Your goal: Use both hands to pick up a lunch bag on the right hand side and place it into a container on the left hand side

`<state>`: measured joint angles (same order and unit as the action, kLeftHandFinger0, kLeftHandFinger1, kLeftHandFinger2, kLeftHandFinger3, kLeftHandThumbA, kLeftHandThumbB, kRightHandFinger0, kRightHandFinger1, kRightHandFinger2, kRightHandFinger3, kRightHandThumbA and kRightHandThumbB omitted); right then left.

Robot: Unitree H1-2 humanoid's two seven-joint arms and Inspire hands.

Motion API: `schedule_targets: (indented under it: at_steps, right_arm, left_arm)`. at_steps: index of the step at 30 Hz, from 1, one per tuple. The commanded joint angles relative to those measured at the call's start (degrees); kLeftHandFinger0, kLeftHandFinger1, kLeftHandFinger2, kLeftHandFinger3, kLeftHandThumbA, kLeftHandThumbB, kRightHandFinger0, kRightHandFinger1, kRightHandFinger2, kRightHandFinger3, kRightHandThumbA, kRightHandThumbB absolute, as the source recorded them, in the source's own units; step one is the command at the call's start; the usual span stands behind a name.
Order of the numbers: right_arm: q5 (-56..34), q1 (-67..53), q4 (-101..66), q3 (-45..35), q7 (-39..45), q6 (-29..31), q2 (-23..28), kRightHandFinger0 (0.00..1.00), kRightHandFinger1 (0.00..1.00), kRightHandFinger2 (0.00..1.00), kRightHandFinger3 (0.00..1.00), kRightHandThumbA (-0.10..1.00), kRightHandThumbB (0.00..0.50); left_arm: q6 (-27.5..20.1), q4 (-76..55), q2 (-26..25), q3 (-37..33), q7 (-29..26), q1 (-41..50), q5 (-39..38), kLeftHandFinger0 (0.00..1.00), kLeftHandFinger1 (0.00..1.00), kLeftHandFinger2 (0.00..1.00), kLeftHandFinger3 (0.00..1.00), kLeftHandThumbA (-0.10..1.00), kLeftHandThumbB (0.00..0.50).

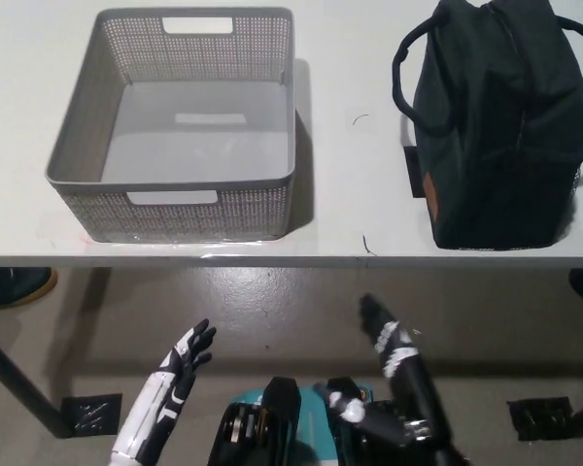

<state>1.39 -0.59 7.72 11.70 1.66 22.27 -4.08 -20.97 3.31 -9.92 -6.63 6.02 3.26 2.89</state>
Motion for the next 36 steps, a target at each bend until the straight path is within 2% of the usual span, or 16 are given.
schedule_targets:
  at_steps: [1, 6, 10, 15, 17, 20, 23, 26, 27, 28, 32, 36]
  right_arm:
    - [-1.55, -2.13, -7.26, -1.82, 0.64, 3.89, 1.94, 1.00, 1.00, 1.00, 1.00, 0.91, 0.010]
    - [-3.31, -4.53, -13.20, -3.76, 0.32, 2.60, 3.64, 1.00, 1.00, 1.00, 1.00, 0.87, 0.015]
    - [-4.65, -4.29, -14.59, -5.19, 0.07, 3.44, 3.89, 1.00, 1.00, 1.00, 1.00, 0.84, 0.005]
    - [-2.08, -4.09, -18.12, -7.92, -1.67, 3.28, 3.72, 1.00, 1.00, 1.00, 1.00, 0.88, 0.000]
    - [-1.83, -3.78, -19.72, -9.17, -2.39, 2.64, 3.52, 1.00, 1.00, 1.00, 1.00, 0.88, 0.000]
    - [-1.59, -2.24, -21.60, -11.93, -3.89, 1.61, 3.40, 1.00, 1.00, 1.00, 1.00, 0.87, 0.023]
    - [-2.82, -0.70, -22.15, -14.20, -4.28, 1.49, 4.00, 1.00, 1.00, 1.00, 1.00, 0.87, 0.007]
    - [-5.02, 1.18, -22.02, -17.32, -4.80, 0.96, 5.46, 1.00, 1.00, 1.00, 1.00, 0.89, 0.018]
    - [-6.66, 2.53, -22.80, -19.54, -5.47, -1.67, 6.43, 1.00, 1.00, 1.00, 1.00, 0.95, 0.064]
    - [-7.12, 3.59, -23.06, -20.82, -6.02, -2.87, 6.90, 1.00, 1.00, 1.00, 1.00, 0.96, 0.079]
    - [-8.37, 7.03, -23.10, -24.57, -6.89, -4.99, 8.95, 1.00, 1.00, 1.00, 1.00, 0.97, 0.094]
    - [-9.76, 11.33, -20.77, -27.47, -7.32, -5.94, 11.48, 1.00, 1.00, 1.00, 1.00, 0.99, 0.081]
  left_arm:
    - [-3.26, -4.69, -1.81, -0.29, 1.45, 0.25, 1.55, 1.00, 1.00, 1.00, 1.00, 0.98, 0.189]
    - [-2.08, -7.79, -2.28, -1.83, 2.42, -0.32, 3.42, 1.00, 1.00, 1.00, 1.00, 1.00, 0.222]
    - [-0.49, -10.51, -2.16, -3.46, 3.77, -1.72, 3.41, 1.00, 1.00, 1.00, 1.00, 1.00, 0.223]
    - [0.24, -12.61, -1.28, -5.13, 4.46, -5.89, 4.38, 1.00, 1.00, 1.00, 1.00, 1.00, 0.205]
    - [1.47, -13.43, -0.84, -5.41, 4.67, -8.04, 4.32, 1.00, 1.00, 1.00, 1.00, 1.00, 0.236]
    - [1.72, -13.99, -0.45, -5.61, 5.04, -12.41, 4.18, 1.00, 1.00, 1.00, 1.00, 1.00, 0.217]
    - [3.46, -15.05, -0.25, -5.84, 5.51, -15.39, 4.92, 1.00, 1.00, 1.00, 1.00, 1.00, 0.211]
    - [4.81, -15.32, 0.74, -6.24, 5.31, -18.17, 6.86, 1.00, 1.00, 1.00, 1.00, 1.00, 0.221]
    - [5.19, -14.65, 1.48, -6.71, 5.38, -20.19, 7.66, 1.00, 1.00, 1.00, 1.00, 1.00, 0.220]
    - [5.30, -14.18, 1.87, -6.91, 5.28, -21.24, 8.25, 1.00, 1.00, 1.00, 1.00, 1.00, 0.223]
    - [6.17, -11.57, 3.49, -7.65, 4.99, -25.04, 10.01, 1.00, 1.00, 1.00, 1.00, 1.00, 0.237]
    - [8.76, -8.32, 5.74, -8.33, 4.30, -29.52, 13.05, 1.00, 1.00, 1.00, 1.00, 1.00, 0.266]
